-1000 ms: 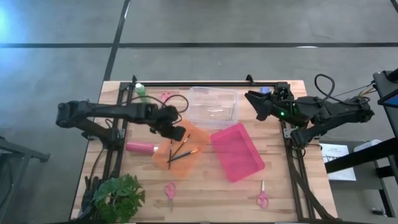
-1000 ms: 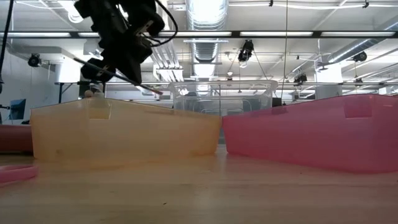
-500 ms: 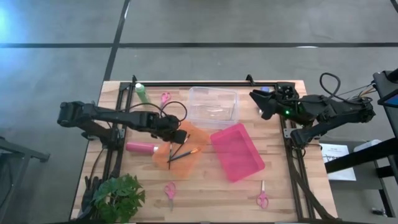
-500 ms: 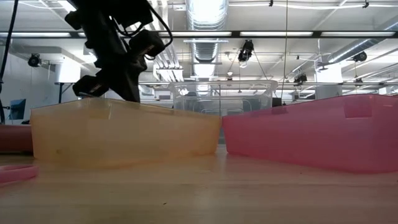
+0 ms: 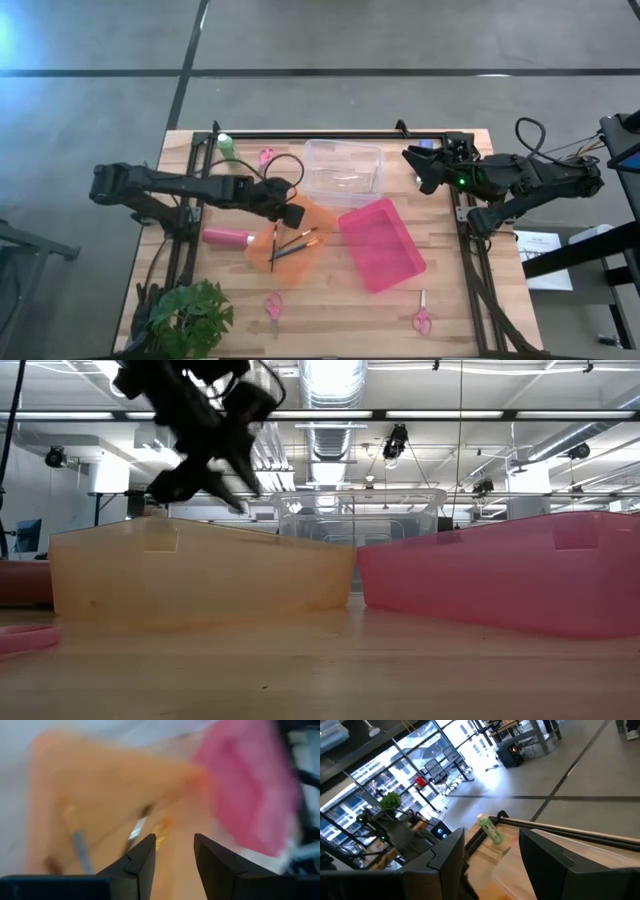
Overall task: Pick & Place Paint Supplies
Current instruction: Put the black eyeshadow brush into the orange bin
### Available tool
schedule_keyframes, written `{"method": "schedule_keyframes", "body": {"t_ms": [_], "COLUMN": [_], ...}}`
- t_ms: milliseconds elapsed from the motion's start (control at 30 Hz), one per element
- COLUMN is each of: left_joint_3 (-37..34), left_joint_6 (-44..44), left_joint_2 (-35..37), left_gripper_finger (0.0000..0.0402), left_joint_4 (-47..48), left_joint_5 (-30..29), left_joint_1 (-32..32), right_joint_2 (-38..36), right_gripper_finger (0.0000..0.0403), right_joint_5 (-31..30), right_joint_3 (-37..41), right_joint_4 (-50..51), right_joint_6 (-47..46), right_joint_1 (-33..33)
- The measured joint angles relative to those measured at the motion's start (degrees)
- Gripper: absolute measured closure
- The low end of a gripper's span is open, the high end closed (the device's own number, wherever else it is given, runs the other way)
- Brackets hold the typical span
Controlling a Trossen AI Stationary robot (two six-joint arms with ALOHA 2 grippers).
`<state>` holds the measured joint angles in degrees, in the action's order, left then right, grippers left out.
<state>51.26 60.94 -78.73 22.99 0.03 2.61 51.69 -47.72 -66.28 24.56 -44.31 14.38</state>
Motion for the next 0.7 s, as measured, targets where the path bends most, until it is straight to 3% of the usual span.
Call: {"method": "schedule_keyframes", "body": {"t_ms": [133,300,533,700], "left_joint_3": [2.85,4.7,5.06,5.58], "left_joint_6": [-9.29,-15.46,-15.97,-13.67], "left_joint_2": [3.29,8.87,12.16,12.29], "left_gripper_finger": [0.0258,0.0258,0.0258,0.0258], "left_joint_4": [-2.48,-2.18,-3.92,-3.29], "left_joint_5": [1.02,1.03,0.67,-4.05], "left_joint_1": [-0.03,-0.04,0.29,0.78], "right_joint_2": [-0.46,-0.72,0.62,2.62], "right_gripper_finger": [0.0219,0.0219,0.0219,0.0219], "right_joint_5": [2.07,11.9,20.35,26.93], "right_joint_3": [0.0,-0.02,-0.02,-0.02], "right_joint_4": [4.24,11.74,23.67,26.41], "right_joint_6": [-2.89,-8.22,-9.22,-2.98], "right_joint_1": [-2.19,-8.65,-18.72,-28.67]}}
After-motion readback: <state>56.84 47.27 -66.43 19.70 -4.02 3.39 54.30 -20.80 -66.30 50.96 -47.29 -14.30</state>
